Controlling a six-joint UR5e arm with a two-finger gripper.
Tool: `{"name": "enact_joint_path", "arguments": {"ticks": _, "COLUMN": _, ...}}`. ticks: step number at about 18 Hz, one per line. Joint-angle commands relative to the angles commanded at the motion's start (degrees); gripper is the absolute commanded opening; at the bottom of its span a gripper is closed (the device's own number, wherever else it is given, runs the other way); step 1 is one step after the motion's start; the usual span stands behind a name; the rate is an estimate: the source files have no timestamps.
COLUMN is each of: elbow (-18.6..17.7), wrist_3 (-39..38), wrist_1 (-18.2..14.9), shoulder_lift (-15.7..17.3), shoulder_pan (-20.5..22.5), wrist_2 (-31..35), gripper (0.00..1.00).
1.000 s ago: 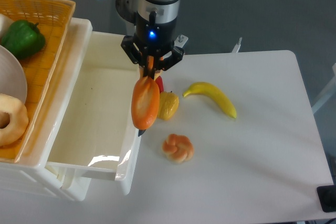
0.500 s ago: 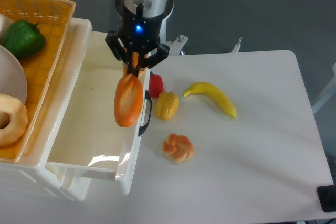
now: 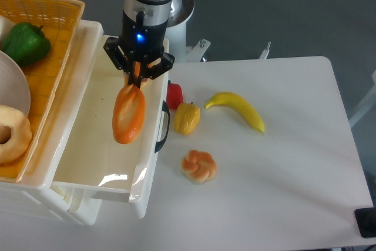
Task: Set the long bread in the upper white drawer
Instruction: 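Lower the bread roll into the drawer and open the gripper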
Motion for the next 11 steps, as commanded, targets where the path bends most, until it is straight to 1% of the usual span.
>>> {"name": "enact_joint_path", "arguments": {"ticks": 1, "elbow": -0.1, "wrist_3": 0.0, "wrist_1": 0.0, "shoulder_lift": 0.0, "shoulder_pan": -0.4, "wrist_2": 0.0, "gripper": 0.21}}
{"name": "enact_joint_path", "arguments": {"ticks": 3, "elbow": -0.2, "wrist_3": 0.1, "wrist_1": 0.1, "shoulder_lift": -0.1, "shoulder_pan": -0.4, "wrist_2": 0.0, "gripper": 0.29}}
{"name": "enact_joint_path", "arguments": {"ticks": 4, "elbow": -0.2, "wrist_3": 0.1, "wrist_1": 0.1, "shoulder_lift": -0.2, "shoulder_pan": -0.4, "wrist_2": 0.0, "gripper": 0.31}}
{"name": "enact_joint_path", "arguments": {"ticks": 6, "elbow": -0.2, "wrist_3": 0.1, "wrist_1": 0.1, "shoulder_lift": -0.2, "shoulder_pan": -0.6, "wrist_2": 0.0, "gripper": 0.32}}
{"name": "enact_joint_path", "arguments": {"ticks": 8, "elbow": -0.2, "wrist_3": 0.2, "wrist_1": 0.1, "shoulder_lift": -0.2, "shoulder_pan": -1.1, "wrist_2": 0.1, "gripper": 0.45}}
{"name": "enact_joint_path", "arguments": {"ticks": 10, "elbow": -0.2, "wrist_3": 0.2, "wrist_1": 0.1, "shoulder_lift": -0.2, "shoulder_pan": -1.1, "wrist_2": 0.1, "gripper": 0.47}}
{"name": "enact_joint_path", "arguments": {"ticks": 11, "elbow": -0.2, "wrist_3": 0.3, "wrist_1": 0.2, "shoulder_lift": -0.2, "shoulder_pan": -1.2, "wrist_2": 0.1, "gripper": 0.53}}
